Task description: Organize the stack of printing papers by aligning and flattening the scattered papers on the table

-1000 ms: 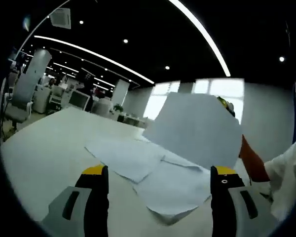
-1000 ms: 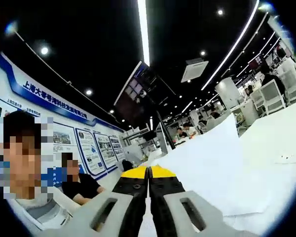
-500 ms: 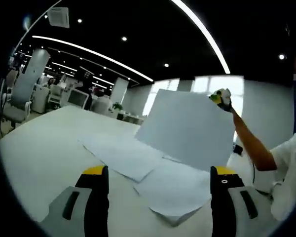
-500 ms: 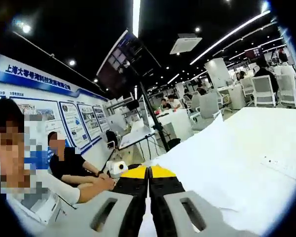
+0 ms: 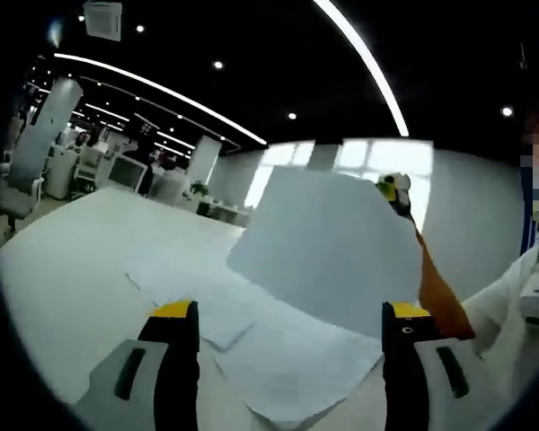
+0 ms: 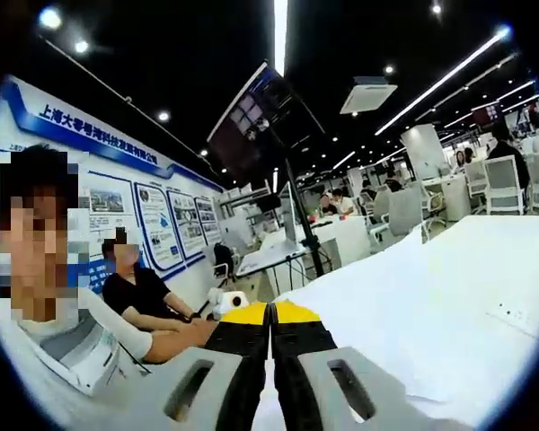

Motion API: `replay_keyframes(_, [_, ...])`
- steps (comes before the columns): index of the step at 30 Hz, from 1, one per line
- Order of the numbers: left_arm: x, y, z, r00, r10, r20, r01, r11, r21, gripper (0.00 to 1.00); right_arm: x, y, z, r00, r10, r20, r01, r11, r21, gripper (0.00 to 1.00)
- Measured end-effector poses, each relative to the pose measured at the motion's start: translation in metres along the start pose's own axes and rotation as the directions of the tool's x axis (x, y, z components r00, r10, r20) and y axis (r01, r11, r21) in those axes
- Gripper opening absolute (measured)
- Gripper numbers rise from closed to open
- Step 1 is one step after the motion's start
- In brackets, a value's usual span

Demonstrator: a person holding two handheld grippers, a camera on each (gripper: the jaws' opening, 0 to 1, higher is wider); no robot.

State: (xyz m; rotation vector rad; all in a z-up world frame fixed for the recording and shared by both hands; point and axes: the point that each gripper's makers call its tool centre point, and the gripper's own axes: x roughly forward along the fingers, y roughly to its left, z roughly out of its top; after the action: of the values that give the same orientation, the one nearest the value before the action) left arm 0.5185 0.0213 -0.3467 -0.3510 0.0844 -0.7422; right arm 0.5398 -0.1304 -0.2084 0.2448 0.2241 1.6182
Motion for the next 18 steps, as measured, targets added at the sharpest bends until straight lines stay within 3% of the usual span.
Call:
replay_keyframes(6, [0.037, -0.017, 0.003, 0.998, -0.068, -0.015, 0.068, 0.997, -0.028, 0.86, -0.015, -0.008, 0.009, 0.999, 0.000, 0.036, 0.001, 1.000, -0.009, 0.00])
replay_keyframes(9, [0.053, -0.010, -0.008, 0.996, -0.050, -0.073, 0.048, 0.998, -0.027, 0.86, -0.022, -0.028, 0.011, 0.994, -0.110, 0.010, 0.110, 0.994, -0.023, 0.00])
replay_keyframes(16, [0.073, -0.009, -0.011, 0.993, -0.054, -0.108, 0.050, 0.998, -0.038, 0.86, -0.024, -0.018, 0.026, 0.991, -0.128, 0.042, 0.130, 0.990, -0.050, 0.00])
replay_keyframes(18, [0.081, -0.014, -0.010, 0.990, -0.085, -0.117, 0.079, 0.995, -0.053, 0.86, -0.023, -0.012, 0.032, 0.992, -0.114, 0.057, 0.118, 0.991, -0.070, 0.00])
